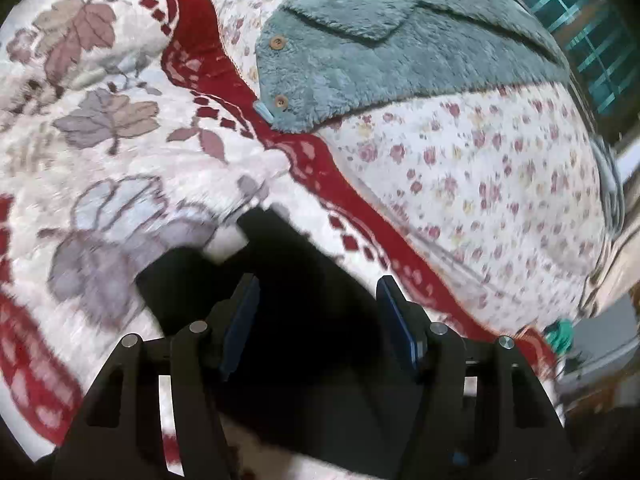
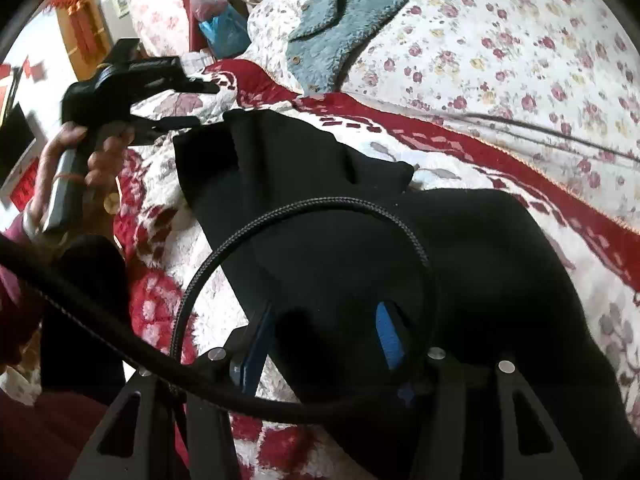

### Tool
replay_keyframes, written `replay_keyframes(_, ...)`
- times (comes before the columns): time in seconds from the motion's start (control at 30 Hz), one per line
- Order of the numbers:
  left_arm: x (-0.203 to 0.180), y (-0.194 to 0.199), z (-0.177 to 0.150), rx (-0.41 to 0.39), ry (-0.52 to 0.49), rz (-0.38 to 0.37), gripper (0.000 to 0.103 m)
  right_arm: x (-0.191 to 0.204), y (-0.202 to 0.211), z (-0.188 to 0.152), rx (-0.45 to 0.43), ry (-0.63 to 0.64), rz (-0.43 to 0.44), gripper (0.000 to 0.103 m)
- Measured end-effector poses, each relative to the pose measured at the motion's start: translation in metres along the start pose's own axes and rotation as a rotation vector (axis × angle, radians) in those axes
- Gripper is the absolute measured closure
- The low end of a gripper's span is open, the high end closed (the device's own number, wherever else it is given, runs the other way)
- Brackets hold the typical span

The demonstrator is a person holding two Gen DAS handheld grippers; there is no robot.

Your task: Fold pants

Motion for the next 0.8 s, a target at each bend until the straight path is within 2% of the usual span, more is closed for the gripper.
replay_keyframes(0.1, 0.015, -0.024, 0.01, 0.045, 0.088, 0.049, 0.042, -0.002, 0.001, 0.002, -0.004, -0.026, 0.016, 0.052)
replay_keyframes(0.2, 0.028, -0.04, 0.005, 0.089, 0.158, 0.069, 0.042, -0.003, 0.002, 0.002, -0.007, -0.035, 0.024, 0.052)
replay_keyframes(0.37, 0.022, -0.053, 0.003, 0.079, 0.136, 0.072, 0.042, -0.002, 0.005, 0.003, -0.018, -0.013, 0.009, 0.052)
replay_keyframes(0.47, 0.014, -0.068, 0.0, 0.094, 0.1, 0.085, 0.042, -0.003, 0.0, 0.002, -0.021, 0.05, -0.022, 0.052)
replay_keyframes(0.5, 0.008, -0.071, 0.0, 0.088, 0.064, 0.078, 0.044, -0.001, -0.001, 0.0, -0.033, 0.095, -0.027, 0.06)
replay_keyframes(0.53, 0.003, -0.073, 0.0, 0.077, 0.037, 0.06, 0.063, -0.001, -0.002, -0.001, -0.059, 0.143, -0.047, 0.078)
replay_keyframes(0.57, -0.002, -0.074, -0.001, 0.074, 0.007, 0.053, 0.081, -0.003, -0.003, -0.002, -0.071, 0.162, -0.061, 0.081)
replay_keyframes(0.63, -0.008, -0.069, 0.0, 0.065, -0.037, 0.063, 0.087, -0.008, 0.001, 0.0, -0.094, 0.115, -0.029, 0.091)
replay_keyframes(0.73, -0.013, -0.047, 0.007, 0.029, -0.053, 0.028, 0.091, -0.013, 0.017, 0.009, -0.14, 0.035, 0.005, 0.096)
replay_keyframes(0.8, -0.019, -0.019, 0.013, -0.004, -0.06, -0.025, 0.091, -0.01, 0.03, 0.019, -0.17, 0.018, 0.024, 0.096)
Point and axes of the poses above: each gripper's, at about its wrist camera, not at the fingertips, and y roughly against the way its jaws point, x to its left, z to its top, the point moved 7 cm from there along -y, roughly the way its jaws point, and after that the axes turned 11 degrees about -x, right-handed, at the moved point
